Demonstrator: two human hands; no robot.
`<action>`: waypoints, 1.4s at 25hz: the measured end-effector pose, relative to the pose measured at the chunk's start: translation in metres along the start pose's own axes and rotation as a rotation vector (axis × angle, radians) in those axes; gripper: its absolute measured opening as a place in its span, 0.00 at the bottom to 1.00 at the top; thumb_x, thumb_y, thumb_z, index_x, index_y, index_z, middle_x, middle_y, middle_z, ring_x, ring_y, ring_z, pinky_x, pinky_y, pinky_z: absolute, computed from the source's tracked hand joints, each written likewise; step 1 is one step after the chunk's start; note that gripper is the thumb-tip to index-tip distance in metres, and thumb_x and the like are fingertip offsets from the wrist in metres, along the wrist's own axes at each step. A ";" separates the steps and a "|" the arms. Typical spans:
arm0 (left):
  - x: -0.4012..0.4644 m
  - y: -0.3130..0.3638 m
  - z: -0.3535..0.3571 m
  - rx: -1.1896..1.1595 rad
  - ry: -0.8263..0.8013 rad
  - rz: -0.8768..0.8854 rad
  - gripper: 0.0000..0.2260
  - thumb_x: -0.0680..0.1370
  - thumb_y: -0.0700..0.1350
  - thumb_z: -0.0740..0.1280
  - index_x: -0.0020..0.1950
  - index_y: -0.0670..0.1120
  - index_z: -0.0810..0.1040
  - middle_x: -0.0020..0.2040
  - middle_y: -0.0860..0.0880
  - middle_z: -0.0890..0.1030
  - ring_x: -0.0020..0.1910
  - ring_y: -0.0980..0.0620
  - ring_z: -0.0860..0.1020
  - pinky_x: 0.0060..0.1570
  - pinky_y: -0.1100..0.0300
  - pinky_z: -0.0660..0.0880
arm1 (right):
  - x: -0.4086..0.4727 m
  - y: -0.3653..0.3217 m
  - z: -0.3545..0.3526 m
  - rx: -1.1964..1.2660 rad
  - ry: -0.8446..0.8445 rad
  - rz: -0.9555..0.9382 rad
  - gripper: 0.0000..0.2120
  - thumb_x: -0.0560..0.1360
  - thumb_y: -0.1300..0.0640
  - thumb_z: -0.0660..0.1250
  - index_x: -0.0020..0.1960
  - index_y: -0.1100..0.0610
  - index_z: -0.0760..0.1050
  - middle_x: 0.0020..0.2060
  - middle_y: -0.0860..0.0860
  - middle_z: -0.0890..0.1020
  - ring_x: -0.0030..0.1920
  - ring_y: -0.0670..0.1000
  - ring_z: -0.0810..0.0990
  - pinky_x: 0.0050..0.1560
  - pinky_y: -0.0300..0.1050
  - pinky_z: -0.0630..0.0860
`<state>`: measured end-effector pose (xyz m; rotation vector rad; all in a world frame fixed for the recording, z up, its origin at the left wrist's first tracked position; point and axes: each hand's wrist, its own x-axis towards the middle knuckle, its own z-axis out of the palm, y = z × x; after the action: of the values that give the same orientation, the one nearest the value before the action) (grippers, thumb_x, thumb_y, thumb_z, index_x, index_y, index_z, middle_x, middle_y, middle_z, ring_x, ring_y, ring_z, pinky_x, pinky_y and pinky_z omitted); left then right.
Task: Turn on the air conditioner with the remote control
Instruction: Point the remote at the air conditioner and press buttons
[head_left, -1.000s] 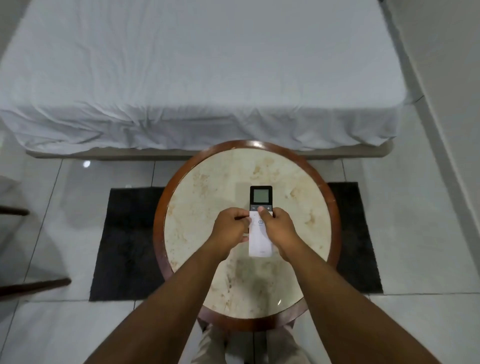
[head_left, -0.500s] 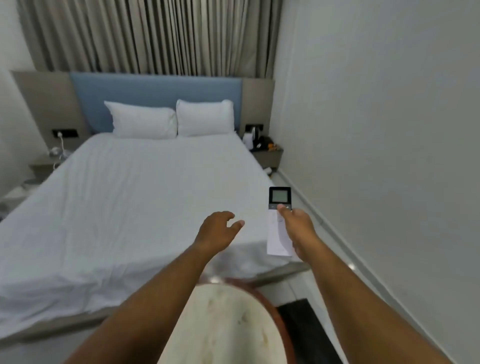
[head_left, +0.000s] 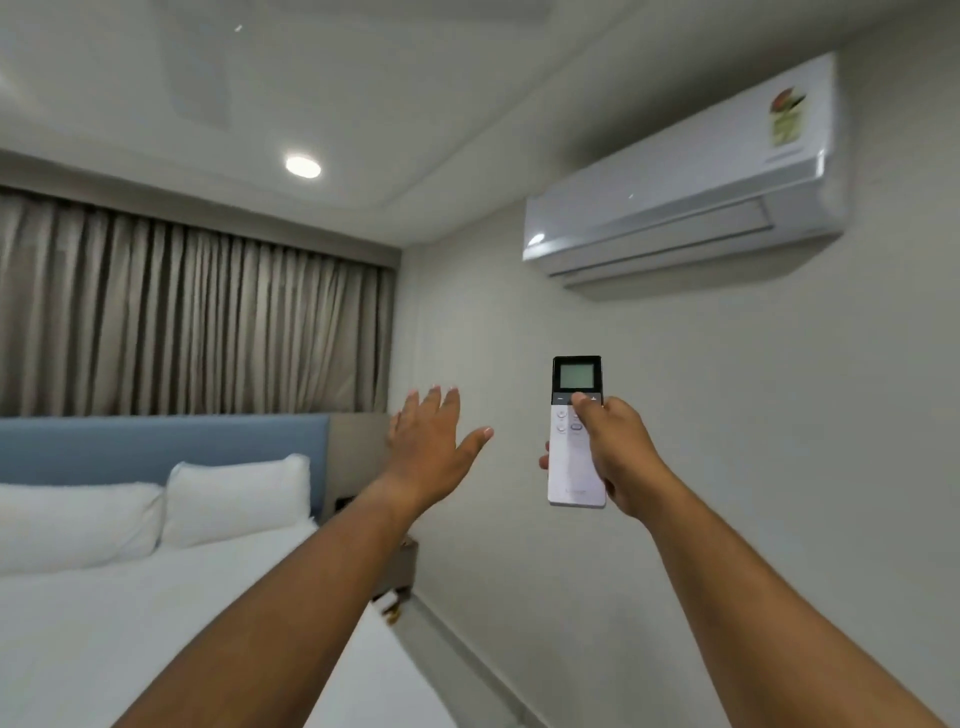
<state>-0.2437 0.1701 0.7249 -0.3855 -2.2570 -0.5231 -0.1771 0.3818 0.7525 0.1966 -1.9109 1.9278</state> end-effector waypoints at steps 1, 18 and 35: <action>0.013 0.011 -0.005 0.010 0.033 0.029 0.37 0.77 0.68 0.52 0.79 0.48 0.54 0.80 0.44 0.56 0.79 0.41 0.50 0.75 0.42 0.50 | 0.003 -0.015 -0.008 -0.011 0.027 -0.029 0.15 0.83 0.50 0.60 0.59 0.62 0.71 0.45 0.63 0.84 0.30 0.60 0.87 0.25 0.48 0.81; 0.080 0.105 -0.025 0.082 0.211 0.240 0.49 0.67 0.78 0.35 0.80 0.49 0.44 0.81 0.45 0.45 0.79 0.43 0.40 0.75 0.46 0.39 | 0.013 -0.105 -0.079 -0.146 0.239 -0.215 0.15 0.82 0.47 0.62 0.55 0.60 0.72 0.44 0.64 0.85 0.31 0.61 0.87 0.37 0.58 0.84; 0.091 0.120 -0.042 0.138 0.262 0.244 0.50 0.67 0.79 0.35 0.80 0.48 0.46 0.81 0.44 0.47 0.79 0.42 0.41 0.76 0.43 0.41 | 0.007 -0.131 -0.089 0.041 0.214 -0.312 0.06 0.81 0.58 0.63 0.55 0.59 0.73 0.41 0.61 0.83 0.31 0.59 0.87 0.34 0.55 0.84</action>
<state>-0.2260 0.2642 0.8482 -0.4848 -1.9475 -0.2717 -0.1158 0.4661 0.8718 0.2715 -1.5986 1.7059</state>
